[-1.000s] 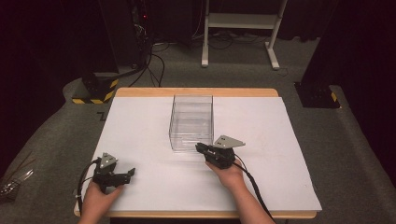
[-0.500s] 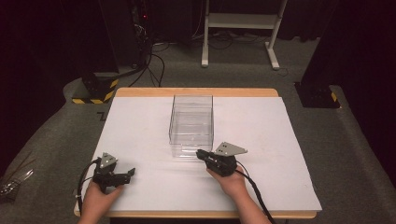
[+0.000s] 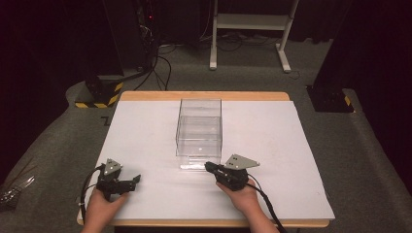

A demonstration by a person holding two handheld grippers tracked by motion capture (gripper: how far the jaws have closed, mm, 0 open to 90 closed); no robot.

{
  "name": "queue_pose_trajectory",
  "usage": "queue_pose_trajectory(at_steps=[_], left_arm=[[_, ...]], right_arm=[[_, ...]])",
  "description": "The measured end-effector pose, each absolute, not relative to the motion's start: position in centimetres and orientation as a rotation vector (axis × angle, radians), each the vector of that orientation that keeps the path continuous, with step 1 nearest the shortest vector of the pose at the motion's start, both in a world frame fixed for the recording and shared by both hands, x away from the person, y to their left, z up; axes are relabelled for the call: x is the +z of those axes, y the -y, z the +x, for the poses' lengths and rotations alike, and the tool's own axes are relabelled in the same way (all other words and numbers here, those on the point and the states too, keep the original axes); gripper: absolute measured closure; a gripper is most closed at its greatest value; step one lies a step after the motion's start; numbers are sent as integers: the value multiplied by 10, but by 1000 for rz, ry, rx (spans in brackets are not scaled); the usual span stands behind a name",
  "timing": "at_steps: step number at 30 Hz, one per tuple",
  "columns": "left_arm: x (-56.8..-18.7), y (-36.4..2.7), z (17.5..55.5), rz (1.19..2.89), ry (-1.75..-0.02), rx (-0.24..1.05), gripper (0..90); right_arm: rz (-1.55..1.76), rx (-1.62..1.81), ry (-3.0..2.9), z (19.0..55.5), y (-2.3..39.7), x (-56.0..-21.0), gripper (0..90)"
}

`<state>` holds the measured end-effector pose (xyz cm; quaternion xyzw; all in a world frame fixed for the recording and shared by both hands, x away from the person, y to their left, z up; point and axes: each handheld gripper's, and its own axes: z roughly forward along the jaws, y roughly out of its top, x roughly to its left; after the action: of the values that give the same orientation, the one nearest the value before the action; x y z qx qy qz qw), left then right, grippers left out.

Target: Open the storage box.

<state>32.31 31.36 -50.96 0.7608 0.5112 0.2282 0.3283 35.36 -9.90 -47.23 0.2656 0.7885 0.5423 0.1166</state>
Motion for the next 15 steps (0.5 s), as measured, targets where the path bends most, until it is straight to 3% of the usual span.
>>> queue_pose_trajectory(at_steps=[15], left_arm=[[-510,-314,323,1991,-1338,598,121]], right_arm=[[761,1592,-2333,335,101,-472,862]])
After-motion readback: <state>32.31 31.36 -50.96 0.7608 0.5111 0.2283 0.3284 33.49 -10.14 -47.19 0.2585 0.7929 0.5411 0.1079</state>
